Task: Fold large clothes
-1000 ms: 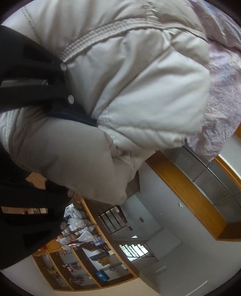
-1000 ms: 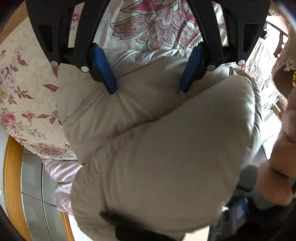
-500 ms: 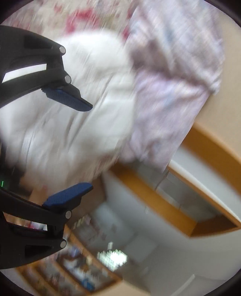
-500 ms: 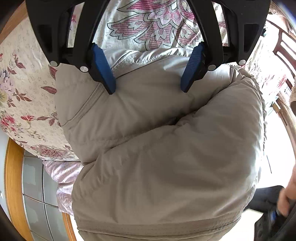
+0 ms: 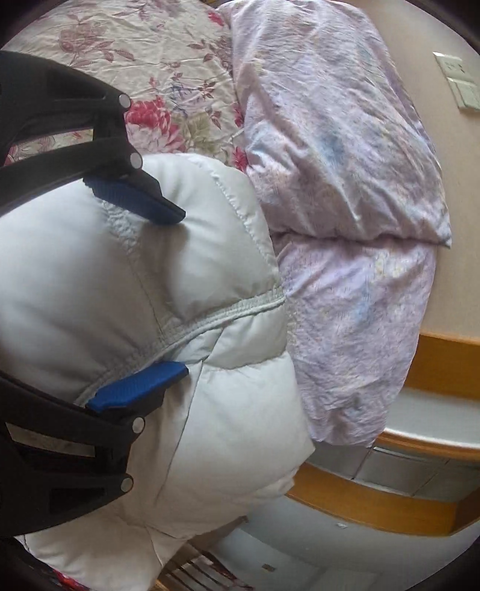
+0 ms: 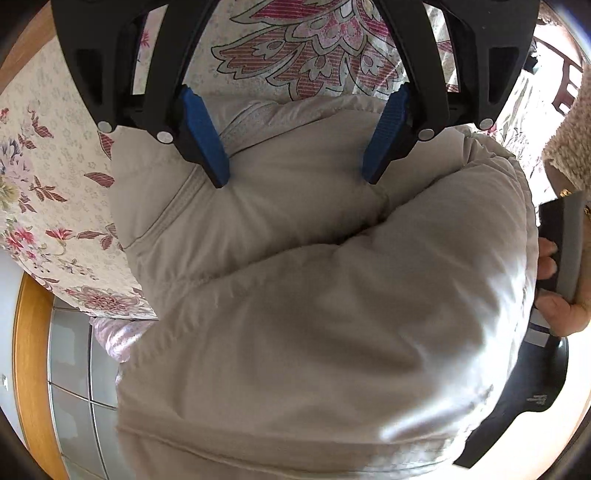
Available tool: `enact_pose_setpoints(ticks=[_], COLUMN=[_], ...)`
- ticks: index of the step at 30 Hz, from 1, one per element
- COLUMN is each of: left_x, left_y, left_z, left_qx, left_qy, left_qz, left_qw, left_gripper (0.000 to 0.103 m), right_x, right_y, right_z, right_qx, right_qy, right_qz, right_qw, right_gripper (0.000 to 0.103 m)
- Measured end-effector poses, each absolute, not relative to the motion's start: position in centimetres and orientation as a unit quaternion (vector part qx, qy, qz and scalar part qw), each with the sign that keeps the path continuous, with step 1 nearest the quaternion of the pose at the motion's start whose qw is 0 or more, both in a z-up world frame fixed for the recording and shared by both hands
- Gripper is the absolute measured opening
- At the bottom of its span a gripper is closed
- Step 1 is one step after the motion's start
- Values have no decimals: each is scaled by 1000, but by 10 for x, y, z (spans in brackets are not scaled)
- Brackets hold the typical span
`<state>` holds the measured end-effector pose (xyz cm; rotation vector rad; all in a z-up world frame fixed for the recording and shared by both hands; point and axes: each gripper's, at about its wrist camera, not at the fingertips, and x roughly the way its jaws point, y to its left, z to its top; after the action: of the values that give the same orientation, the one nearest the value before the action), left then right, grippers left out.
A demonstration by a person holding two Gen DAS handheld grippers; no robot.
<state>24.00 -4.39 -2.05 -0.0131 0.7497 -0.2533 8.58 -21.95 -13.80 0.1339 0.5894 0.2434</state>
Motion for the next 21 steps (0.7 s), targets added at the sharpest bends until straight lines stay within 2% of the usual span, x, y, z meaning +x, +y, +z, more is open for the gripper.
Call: enact_pose_setpoints(ticks=[7,21], left_x=[236,241], left_y=[-82,-97], left_z=[-26,-43], left_qx=[54,75], left_qy=[363,357], left_qz=[-130,-125], left_qw=[921,923], left_gripper=[76,77], right_x=[85,87], right_y=[-220,-220], right_z=[-140,-145], right_qx=[65,61], right_qy=[288,284], right_qz=[116,114], right_qw=[948,950], right_gripper=[77,80])
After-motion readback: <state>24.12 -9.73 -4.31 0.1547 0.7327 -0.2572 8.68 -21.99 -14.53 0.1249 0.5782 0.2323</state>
